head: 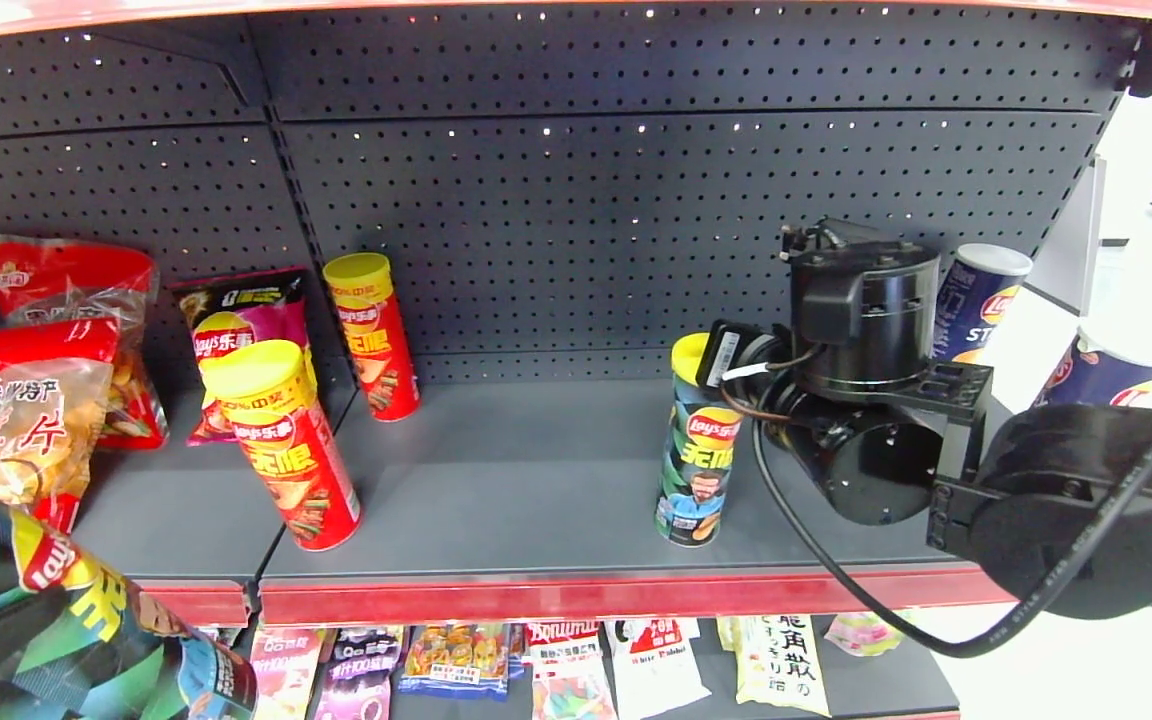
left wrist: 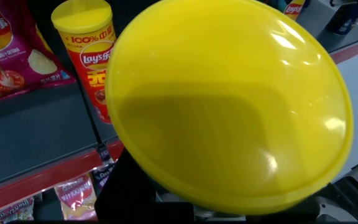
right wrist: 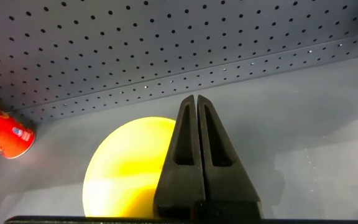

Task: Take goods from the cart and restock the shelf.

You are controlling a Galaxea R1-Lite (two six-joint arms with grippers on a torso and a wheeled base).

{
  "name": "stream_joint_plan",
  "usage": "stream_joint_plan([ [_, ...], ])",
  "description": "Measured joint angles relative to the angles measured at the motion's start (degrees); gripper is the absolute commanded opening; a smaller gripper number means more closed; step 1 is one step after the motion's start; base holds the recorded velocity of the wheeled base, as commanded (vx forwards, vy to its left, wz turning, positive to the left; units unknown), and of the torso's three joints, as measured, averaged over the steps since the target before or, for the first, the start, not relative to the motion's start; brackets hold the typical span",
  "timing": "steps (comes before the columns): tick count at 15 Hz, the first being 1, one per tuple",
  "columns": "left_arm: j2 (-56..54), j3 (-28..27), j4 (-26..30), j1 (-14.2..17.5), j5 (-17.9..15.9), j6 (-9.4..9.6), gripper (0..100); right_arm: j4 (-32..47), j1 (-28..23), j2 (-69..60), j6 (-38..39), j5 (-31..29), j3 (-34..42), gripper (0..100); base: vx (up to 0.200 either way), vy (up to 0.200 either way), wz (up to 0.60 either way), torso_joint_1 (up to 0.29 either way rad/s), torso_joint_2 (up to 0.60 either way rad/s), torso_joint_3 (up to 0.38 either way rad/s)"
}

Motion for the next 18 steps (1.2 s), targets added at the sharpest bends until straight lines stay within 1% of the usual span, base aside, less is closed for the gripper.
stream_joint_plan([
  [2, -0.02, 0.11, -0.02, 0.0, 0.0, 0.0, 0, 0.0, -0.3, -0.63, 0.0, 1.01, 0.62, 0, 0.0, 0.0, 0.0, 0.0, 0.0, 0.0],
  [18, -0.23, 0.63, 0.0, 0.0, 0.07, 0.0, 0, -0.11, -1.22, -2.54, 0.11, 2.41, 0.33, 0, 0.0, 0.0, 0.0, 0.0, 0.0, 0.0],
])
